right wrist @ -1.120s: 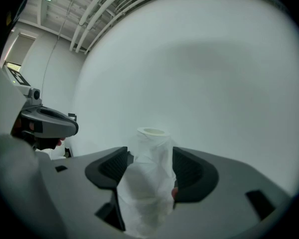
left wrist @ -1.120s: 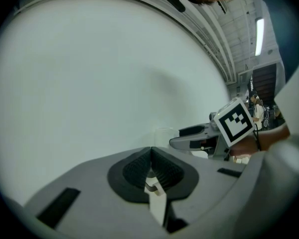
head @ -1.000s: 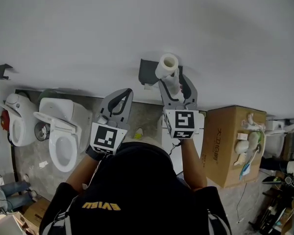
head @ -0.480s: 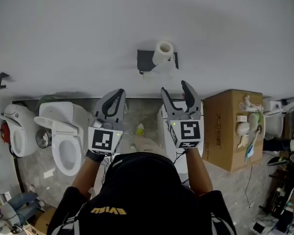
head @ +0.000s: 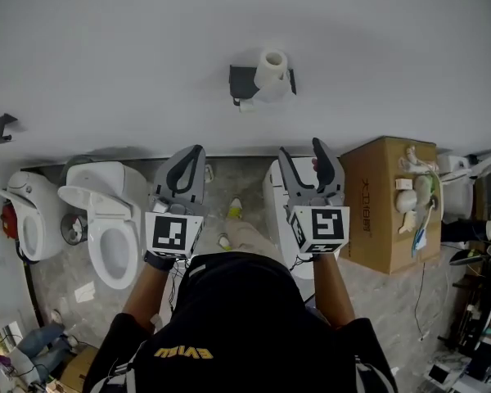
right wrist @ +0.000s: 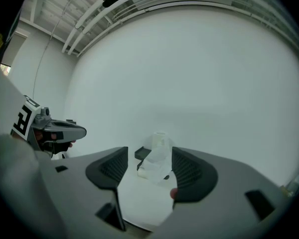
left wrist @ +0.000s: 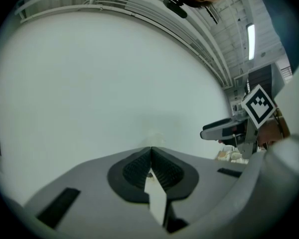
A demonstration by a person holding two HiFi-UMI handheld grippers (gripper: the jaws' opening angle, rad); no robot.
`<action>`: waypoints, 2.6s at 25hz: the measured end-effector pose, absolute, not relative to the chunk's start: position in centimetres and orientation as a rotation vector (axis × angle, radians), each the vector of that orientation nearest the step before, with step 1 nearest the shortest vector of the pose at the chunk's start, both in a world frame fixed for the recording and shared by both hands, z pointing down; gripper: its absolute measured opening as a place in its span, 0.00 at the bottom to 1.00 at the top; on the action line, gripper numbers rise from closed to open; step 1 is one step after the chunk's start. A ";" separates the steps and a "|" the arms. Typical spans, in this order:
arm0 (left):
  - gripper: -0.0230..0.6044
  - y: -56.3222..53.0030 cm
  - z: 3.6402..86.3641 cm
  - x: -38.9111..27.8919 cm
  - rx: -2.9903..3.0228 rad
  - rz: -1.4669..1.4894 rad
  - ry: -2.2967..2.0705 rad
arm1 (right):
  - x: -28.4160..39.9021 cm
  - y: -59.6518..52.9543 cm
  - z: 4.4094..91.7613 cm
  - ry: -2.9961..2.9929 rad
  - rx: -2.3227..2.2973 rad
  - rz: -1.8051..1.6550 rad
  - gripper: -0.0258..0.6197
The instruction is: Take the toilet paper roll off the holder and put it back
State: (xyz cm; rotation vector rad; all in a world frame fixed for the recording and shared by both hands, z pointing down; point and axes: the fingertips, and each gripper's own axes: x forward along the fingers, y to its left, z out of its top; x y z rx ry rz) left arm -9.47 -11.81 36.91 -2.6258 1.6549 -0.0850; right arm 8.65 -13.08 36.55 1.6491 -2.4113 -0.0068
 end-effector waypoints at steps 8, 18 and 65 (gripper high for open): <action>0.06 -9.9 37.7 -10.3 -2.601 -0.093 1.655 | 8.3 -10.7 36.0 -2.429 1.660 -0.044 0.46; 0.06 -8.4 37.5 -10.0 -2.604 -0.103 1.628 | 8.3 -9.2 35.9 -2.428 1.678 -0.047 0.45; 0.06 -5.2 36.8 -9.5 -2.566 -0.119 1.619 | 9.0 -6.7 36.5 -2.375 1.668 -0.076 0.03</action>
